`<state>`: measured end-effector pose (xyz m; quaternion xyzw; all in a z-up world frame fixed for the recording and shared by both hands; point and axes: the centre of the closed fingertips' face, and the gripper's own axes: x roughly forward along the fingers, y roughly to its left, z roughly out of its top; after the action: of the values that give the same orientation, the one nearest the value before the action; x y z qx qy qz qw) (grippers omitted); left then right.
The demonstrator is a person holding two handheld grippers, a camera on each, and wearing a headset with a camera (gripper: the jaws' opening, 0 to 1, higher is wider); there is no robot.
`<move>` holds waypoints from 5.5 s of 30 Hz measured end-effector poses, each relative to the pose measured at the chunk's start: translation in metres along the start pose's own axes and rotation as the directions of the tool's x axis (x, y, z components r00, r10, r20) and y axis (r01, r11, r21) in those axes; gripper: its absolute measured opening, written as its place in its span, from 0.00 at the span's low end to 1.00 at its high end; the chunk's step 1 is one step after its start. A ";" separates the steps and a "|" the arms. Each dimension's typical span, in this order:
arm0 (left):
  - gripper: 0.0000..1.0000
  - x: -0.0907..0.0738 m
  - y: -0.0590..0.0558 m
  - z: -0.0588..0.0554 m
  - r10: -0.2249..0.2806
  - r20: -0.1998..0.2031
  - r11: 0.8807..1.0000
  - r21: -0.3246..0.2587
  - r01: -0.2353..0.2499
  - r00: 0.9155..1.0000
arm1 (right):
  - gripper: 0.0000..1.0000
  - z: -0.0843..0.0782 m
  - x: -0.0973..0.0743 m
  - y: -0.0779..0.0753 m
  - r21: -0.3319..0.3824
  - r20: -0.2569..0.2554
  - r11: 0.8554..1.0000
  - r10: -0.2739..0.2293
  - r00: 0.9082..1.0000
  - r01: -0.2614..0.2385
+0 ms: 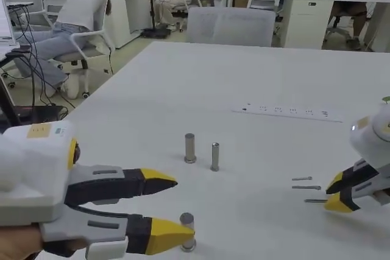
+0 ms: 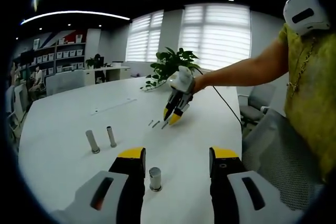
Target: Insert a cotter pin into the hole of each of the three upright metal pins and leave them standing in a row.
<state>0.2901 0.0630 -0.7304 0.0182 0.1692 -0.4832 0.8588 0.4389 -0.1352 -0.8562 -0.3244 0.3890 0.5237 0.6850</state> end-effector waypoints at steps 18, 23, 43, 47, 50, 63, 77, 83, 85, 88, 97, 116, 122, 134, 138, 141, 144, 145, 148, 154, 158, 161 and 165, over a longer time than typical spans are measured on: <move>0.47 -0.003 0.001 0.000 0.010 -0.005 1.000 -0.009 -0.010 1.000 | 0.14 -0.005 0.005 -0.007 -0.070 -0.077 0.997 0.016 0.997 -0.022; 0.46 -0.003 0.002 0.001 0.012 -0.005 1.000 -0.008 -0.012 1.000 | 0.13 -0.007 0.005 -0.006 -0.103 -0.113 0.994 0.027 0.993 -0.039; 0.43 -0.013 0.001 -0.002 0.013 -0.003 1.000 -0.010 -0.013 1.000 | 0.10 -0.002 0.010 0.000 -0.171 -0.229 0.980 0.063 0.971 -0.103; 0.43 -0.013 0.001 -0.001 0.013 -0.003 1.000 -0.009 -0.013 1.000 | 0.09 -0.002 0.010 0.000 -0.178 -0.258 0.977 0.072 0.963 -0.121; 0.42 -0.014 0.002 -0.001 0.013 -0.003 1.000 -0.008 -0.013 1.000 | 0.08 -0.002 0.011 0.000 -0.190 -0.280 0.973 0.075 0.957 -0.132; 0.41 -0.015 0.001 -0.001 0.015 -0.001 1.000 -0.006 -0.015 1.000 | 0.04 -0.005 0.011 0.002 -0.231 -0.306 0.965 0.047 0.951 -0.122; 0.40 -0.009 -0.002 0.002 0.000 -0.002 1.000 0.001 0.000 1.000 | 0.03 0.003 0.007 0.014 -0.250 -0.309 0.959 0.049 0.950 -0.131; 0.39 -0.007 -0.003 0.004 -0.007 0.000 1.000 0.007 0.007 1.000 | 0.03 0.009 0.004 0.024 -0.254 -0.301 0.957 0.060 0.952 -0.140; 0.39 -0.006 -0.003 0.004 -0.009 0.002 1.000 0.007 0.009 1.000 | 0.03 0.013 0.002 0.029 -0.257 -0.297 0.956 0.063 0.953 -0.143; 0.38 -0.004 -0.004 0.005 -0.013 0.003 1.000 0.011 0.013 1.000 | 0.03 0.019 -0.002 0.035 -0.261 -0.284 0.954 0.067 0.957 -0.144; 0.38 0.005 -0.007 0.005 -0.034 -0.007 0.999 0.023 0.034 0.999 | 0.03 0.037 -0.013 0.056 -0.292 -0.255 0.944 0.077 0.964 -0.153; 0.35 0.037 -0.014 0.005 -0.082 -0.047 0.994 0.073 0.085 0.996 | 0.03 0.077 -0.040 0.103 -0.362 -0.204 0.915 0.106 0.973 -0.175; 0.33 0.049 -0.020 0.006 -0.106 -0.048 0.990 0.084 0.110 0.993 | 0.03 0.089 -0.049 0.125 -0.382 -0.200 0.902 0.130 0.971 -0.200; 0.27 0.062 -0.030 0.010 -0.137 -0.049 0.986 0.092 0.141 0.989 | 0.03 0.105 -0.061 0.151 -0.436 -0.188 0.876 0.135 0.973 -0.206; 0.25 0.066 -0.033 0.011 -0.142 -0.054 0.984 0.099 0.146 0.988 | 0.03 0.109 -0.062 0.156 -0.444 -0.179 0.871 0.142 0.974 -0.209; 0.22 0.067 -0.034 0.012 -0.144 -0.052 0.984 0.102 0.148 0.988 | 0.03 0.111 -0.062 0.158 -0.449 -0.177 0.869 0.144 0.974 -0.210; 0.19 0.068 -0.034 0.013 -0.146 -0.050 0.984 0.100 0.151 0.988 | 0.03 0.112 -0.062 0.159 -0.454 -0.178 0.866 0.144 0.974 -0.211; 0.18 0.069 -0.035 0.014 -0.149 -0.051 0.983 0.098 0.153 0.988 | 0.03 0.112 -0.062 0.160 -0.455 -0.178 0.865 0.145 0.973 -0.212; 0.16 0.069 -0.035 0.014 -0.154 -0.050 0.983 0.092 0.158 0.987 | 0.03 0.114 -0.061 0.160 -0.458 -0.175 0.864 0.144 0.974 -0.210; 0.09 0.072 -0.035 0.014 -0.157 -0.053 0.983 0.084 0.161 0.986 | 0.03 0.117 -0.062 0.162 -0.466 -0.170 0.860 0.144 0.975 -0.208; 0.06 0.072 -0.034 0.013 -0.159 -0.062 0.983 0.084 0.164 0.985 | 0.03 0.119 -0.062 0.162 -0.470 -0.165 0.859 0.142 0.976 -0.204; 0.05 0.072 -0.034 0.012 -0.158 -0.068 0.983 0.082 0.164 0.985 | 0.03 0.121 -0.062 0.164 -0.472 -0.163 0.857 0.143 0.976 -0.205; 0.02 0.072 -0.034 0.012 -0.158 -0.069 0.983 0.079 0.164 0.985 | 0.03 0.123 -0.062 0.164 -0.477 -0.160 0.855 0.140 0.977 -0.201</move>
<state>0.2989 -0.0168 -0.7367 0.0558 0.1765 -0.5569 0.8097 0.2943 -0.0201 -0.7481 -0.4825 0.3108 0.6435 0.5065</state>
